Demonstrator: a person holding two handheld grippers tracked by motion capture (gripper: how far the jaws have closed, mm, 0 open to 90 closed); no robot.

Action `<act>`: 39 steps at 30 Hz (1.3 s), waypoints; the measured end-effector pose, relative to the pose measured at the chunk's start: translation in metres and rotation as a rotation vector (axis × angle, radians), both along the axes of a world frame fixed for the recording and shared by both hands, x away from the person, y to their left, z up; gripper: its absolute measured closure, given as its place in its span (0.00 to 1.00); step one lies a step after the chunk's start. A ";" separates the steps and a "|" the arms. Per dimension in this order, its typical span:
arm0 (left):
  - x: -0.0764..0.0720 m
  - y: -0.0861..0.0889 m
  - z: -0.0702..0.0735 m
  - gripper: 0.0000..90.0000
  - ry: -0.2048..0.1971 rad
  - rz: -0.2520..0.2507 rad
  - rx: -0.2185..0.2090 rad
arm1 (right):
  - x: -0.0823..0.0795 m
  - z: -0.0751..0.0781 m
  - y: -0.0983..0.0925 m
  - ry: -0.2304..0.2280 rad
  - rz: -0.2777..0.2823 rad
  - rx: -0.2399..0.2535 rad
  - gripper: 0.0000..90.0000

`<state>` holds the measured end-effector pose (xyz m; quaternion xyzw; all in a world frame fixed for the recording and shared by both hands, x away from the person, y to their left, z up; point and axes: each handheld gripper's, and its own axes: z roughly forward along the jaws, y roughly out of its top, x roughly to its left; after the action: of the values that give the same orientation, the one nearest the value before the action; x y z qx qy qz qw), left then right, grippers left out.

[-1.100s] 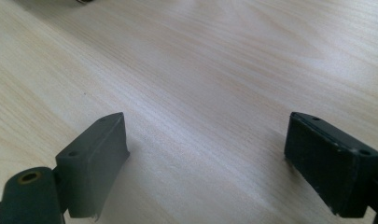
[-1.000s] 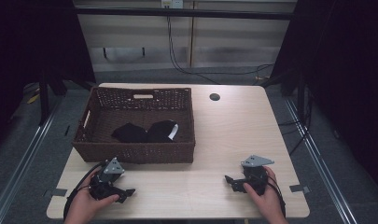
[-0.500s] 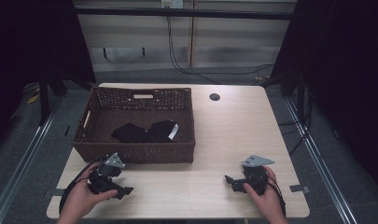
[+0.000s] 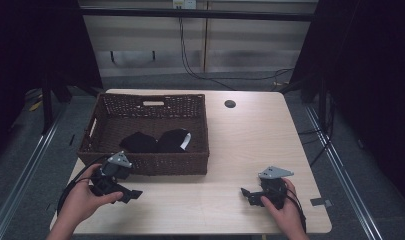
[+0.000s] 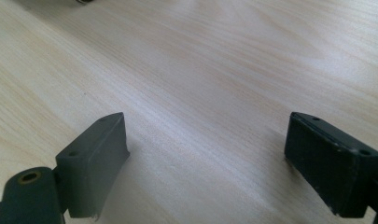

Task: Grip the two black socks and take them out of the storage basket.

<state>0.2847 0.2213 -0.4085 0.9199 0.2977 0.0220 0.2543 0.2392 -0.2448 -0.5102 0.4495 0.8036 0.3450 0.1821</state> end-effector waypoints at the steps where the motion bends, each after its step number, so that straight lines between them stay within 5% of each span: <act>1: 0.001 0.000 0.004 0.22 -0.002 0.007 0.001 | 0.000 0.000 0.000 0.000 0.000 0.001 0.14; 13: 0.022 -0.004 0.051 0.22 -0.015 0.002 0.007 | 0.000 0.000 0.000 0.000 0.001 0.000 0.14; 19: 0.041 -0.008 0.063 0.22 -0.021 0.020 0.013 | 0.000 0.000 0.000 0.000 0.001 0.000 0.14; 28: 0.071 -0.015 0.064 0.23 -0.023 0.054 0.023 | 0.000 0.000 0.000 -0.001 0.000 -0.001 0.14; 39: 0.107 -0.024 0.047 0.23 -0.015 0.096 0.037 | 0.000 0.000 0.000 0.004 -0.003 0.002 0.14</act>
<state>0.3916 0.1971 -0.3612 0.9089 0.3389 0.0466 0.2383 0.2390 -0.2445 -0.5101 0.4515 0.8029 0.3447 0.1808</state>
